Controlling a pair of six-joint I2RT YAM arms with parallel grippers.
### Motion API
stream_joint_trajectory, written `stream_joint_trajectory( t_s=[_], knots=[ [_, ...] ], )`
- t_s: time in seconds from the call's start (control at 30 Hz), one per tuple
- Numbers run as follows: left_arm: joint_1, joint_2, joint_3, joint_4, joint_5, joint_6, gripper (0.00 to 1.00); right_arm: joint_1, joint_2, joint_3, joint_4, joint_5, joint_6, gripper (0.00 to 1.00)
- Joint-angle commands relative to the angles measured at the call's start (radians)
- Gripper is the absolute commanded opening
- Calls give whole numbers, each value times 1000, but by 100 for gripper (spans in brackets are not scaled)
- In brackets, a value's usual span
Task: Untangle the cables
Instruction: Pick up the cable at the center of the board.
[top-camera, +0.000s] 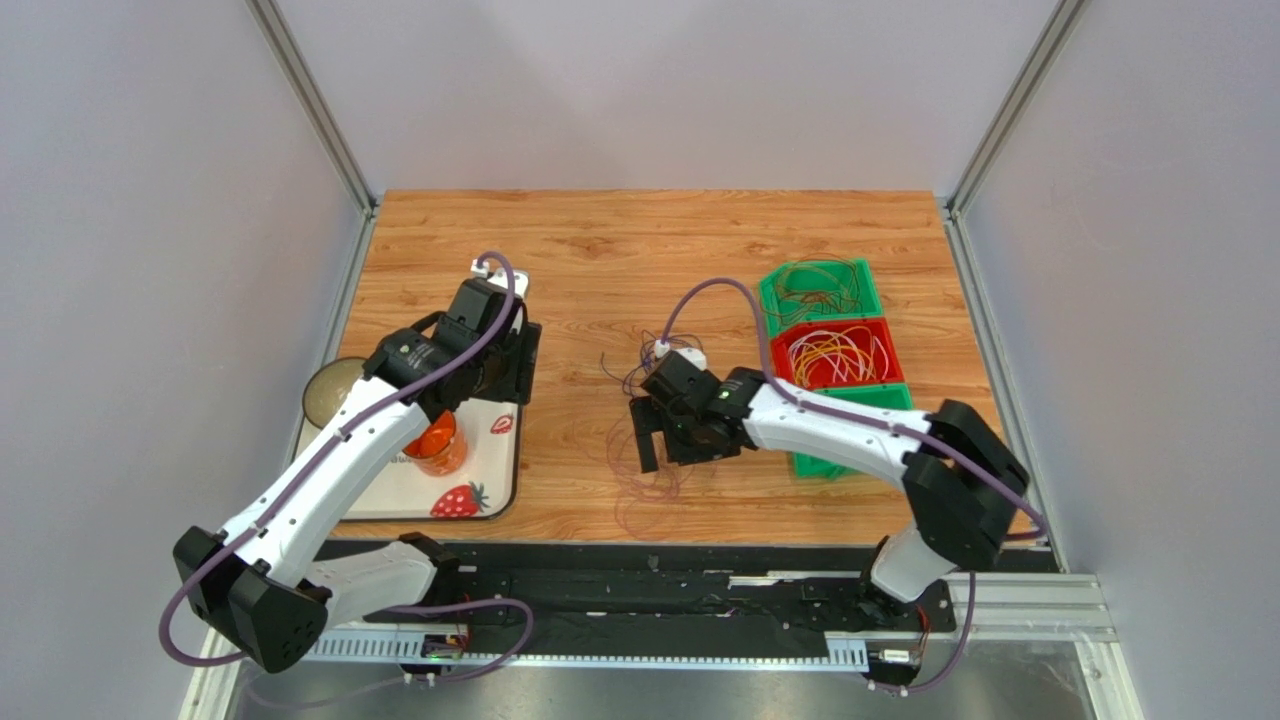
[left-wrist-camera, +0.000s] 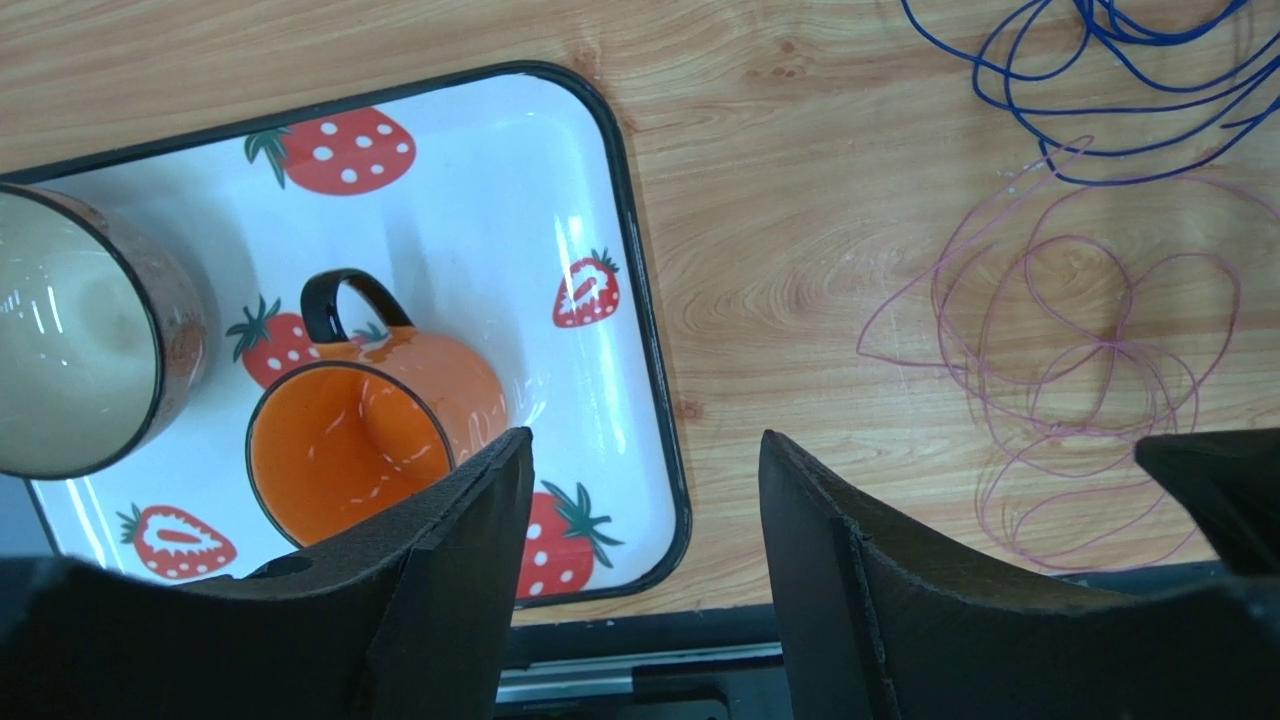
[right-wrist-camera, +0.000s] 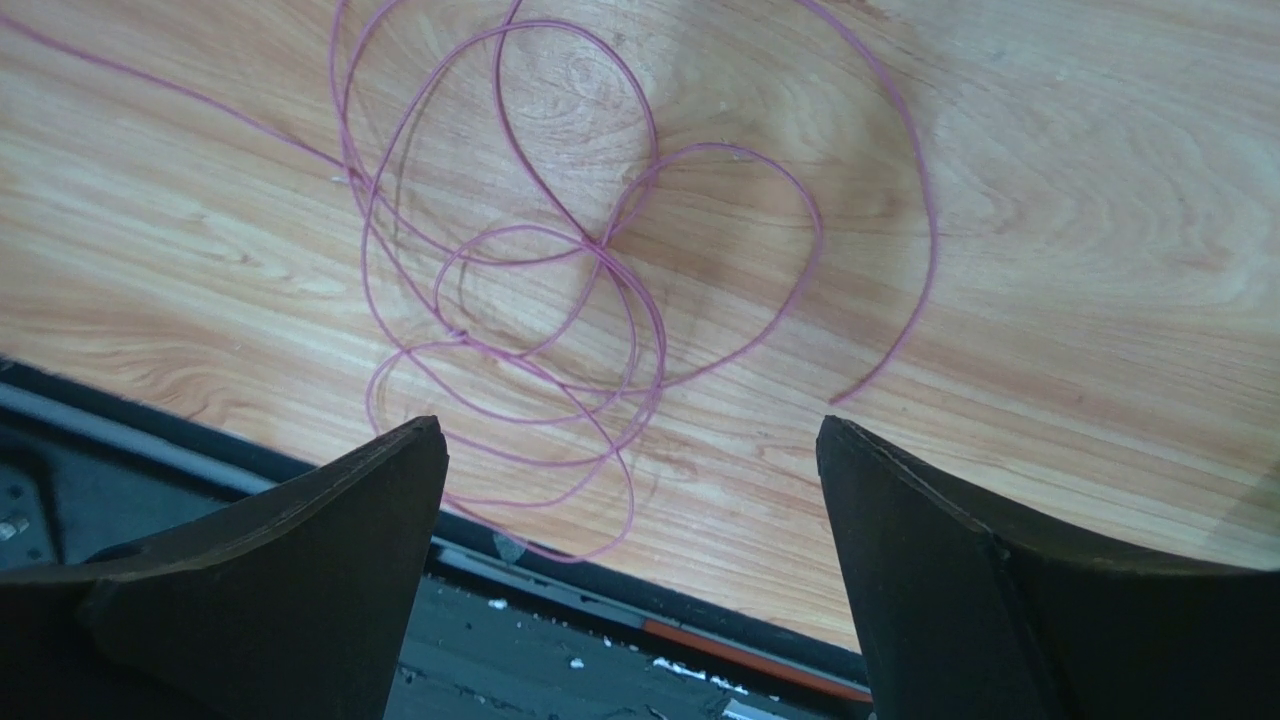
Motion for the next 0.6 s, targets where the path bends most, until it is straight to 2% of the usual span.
stream_joint_trajectory(
  t_s=[0.0,0.27,0.57],
  knots=[
    [5,-13,-19,37,8,10,65,43,110,100,-69,80,41,99],
    [5,-56,-39,57,24,12,64,82,264,205,-31,74,21,98],
    [5,-56,-39,55,22,12,64,94,345,256,-39,95,-2,93]
  ],
)
